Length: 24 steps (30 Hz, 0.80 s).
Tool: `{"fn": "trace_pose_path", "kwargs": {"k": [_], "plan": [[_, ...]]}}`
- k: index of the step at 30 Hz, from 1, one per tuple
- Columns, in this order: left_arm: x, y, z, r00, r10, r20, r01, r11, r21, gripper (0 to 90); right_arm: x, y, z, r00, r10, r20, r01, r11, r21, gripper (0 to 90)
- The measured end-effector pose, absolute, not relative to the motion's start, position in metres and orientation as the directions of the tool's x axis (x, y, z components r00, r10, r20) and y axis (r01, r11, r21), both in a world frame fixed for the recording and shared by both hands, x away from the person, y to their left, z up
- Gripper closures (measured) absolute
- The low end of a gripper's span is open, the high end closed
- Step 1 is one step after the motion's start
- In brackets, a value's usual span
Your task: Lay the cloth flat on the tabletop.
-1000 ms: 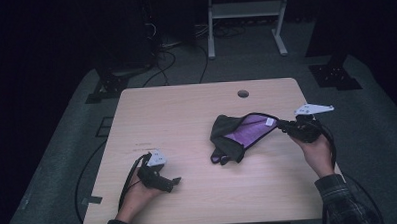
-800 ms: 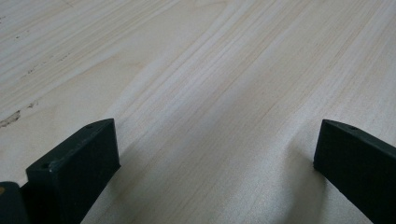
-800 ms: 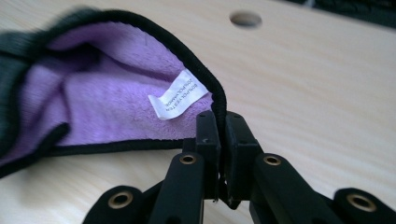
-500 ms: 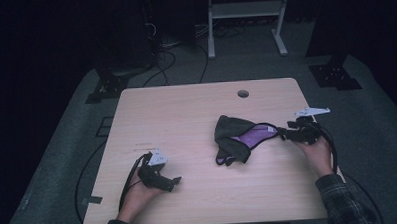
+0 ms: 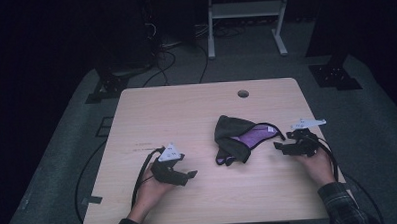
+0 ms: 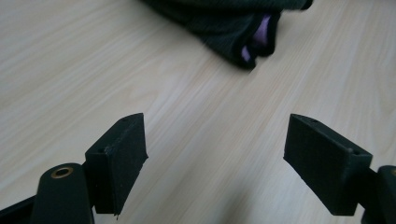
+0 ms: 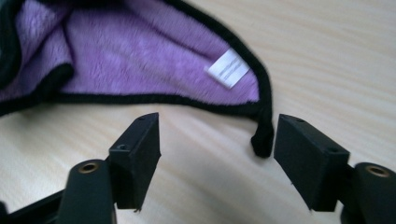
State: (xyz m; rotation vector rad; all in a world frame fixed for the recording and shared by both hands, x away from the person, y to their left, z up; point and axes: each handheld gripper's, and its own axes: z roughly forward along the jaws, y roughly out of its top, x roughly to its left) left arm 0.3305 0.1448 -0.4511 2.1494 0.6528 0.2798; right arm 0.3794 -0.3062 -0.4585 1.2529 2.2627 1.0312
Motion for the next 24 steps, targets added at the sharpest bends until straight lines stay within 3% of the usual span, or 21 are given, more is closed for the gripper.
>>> {"fn": "trace_pose_path", "kwargs": {"k": [6, 8, 24], "plan": [[0.333, 0.115, -0.439, 0.865, 0.501, -0.036, 0.318, -0.491, 0.811, 21.2, 0.375, -0.307, -0.468, -0.554, 0.831, 0.05, 0.583, 0.345, 0.735, 23.0], [0.334, 0.103, -0.437, 0.875, 0.482, -0.037, 0.307, -0.495, 0.813, 20.6, 0.375, -0.306, -0.471, -0.558, 0.829, 0.042, 0.583, 0.355, 0.731, 17.9], [0.358, 0.03, -0.437, 0.906, 0.423, -0.007, 0.247, -0.514, 0.821, 22.0, 0.379, -0.3, -0.483, -0.572, 0.82, 0.009, 0.58, 0.396, 0.712, 13.5]]}}
